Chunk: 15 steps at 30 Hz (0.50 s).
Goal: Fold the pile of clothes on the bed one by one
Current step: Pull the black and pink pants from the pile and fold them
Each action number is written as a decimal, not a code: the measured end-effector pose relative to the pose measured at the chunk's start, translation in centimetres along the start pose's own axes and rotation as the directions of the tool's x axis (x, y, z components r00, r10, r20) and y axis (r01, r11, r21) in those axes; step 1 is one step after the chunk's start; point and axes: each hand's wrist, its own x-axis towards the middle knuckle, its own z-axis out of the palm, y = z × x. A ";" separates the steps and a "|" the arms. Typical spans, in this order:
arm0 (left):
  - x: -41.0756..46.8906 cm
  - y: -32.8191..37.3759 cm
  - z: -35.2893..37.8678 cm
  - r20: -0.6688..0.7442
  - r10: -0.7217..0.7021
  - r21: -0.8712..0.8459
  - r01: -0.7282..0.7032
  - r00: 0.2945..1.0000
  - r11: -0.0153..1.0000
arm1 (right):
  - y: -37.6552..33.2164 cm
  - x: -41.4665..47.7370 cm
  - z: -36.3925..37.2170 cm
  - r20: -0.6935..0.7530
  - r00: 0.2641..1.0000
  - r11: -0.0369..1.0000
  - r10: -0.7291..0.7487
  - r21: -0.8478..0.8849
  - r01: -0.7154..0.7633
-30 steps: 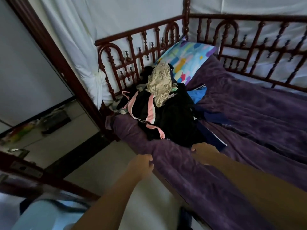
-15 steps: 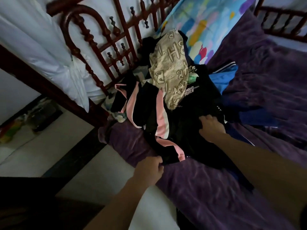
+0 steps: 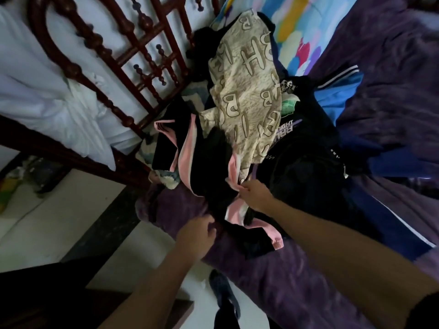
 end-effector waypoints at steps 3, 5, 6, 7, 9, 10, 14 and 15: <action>2.4 0.1 -2.3 -0.116 0.192 0.042 -0.189 0.974 0.981 | 0.1 -3.2 -3.3 0.024 0.969 0.832 0.246 0.508 -0.224; 4.2 1.3 -3.8 -0.138 0.296 0.133 -0.278 0.945 0.951 | -0.6 -5.6 -7.2 0.012 0.950 0.730 0.313 0.636 -0.249; 5.1 2.1 -4.5 -0.118 0.318 0.186 -0.294 0.941 0.938 | -1.2 -6.9 -9.4 0.014 0.941 0.685 0.338 0.682 -0.256; 5.9 3.1 -5.0 -0.092 0.326 0.230 -0.298 0.941 0.926 | -1.7 -8.3 -11.4 0.017 0.936 0.642 0.352 0.723 -0.255; 6.9 5.0 -5.9 -0.065 0.347 0.264 -0.319 0.936 0.910 | -3.1 -11.3 -15.3 -0.006 0.930 0.611 0.367 0.755 -0.236; 7.2 6.1 -6.3 -0.067 0.382 0.250 -0.355 0.922 0.901 | -3.8 -12.9 -17.0 -0.040 0.923 0.624 0.382 0.748 -0.226; 7.4 10.1 -8.3 -0.045 0.493 -0.039 -0.494 0.869 0.868 | -5.8 -18.9 -22.3 -0.183 0.893 0.600 0.411 0.792 -0.114; 7.4 10.8 -9.0 -0.042 0.499 -0.129 -0.500 0.866 0.856 | -6.0 -20.2 -23.2 -0.225 0.883 0.570 0.411 0.820 -0.057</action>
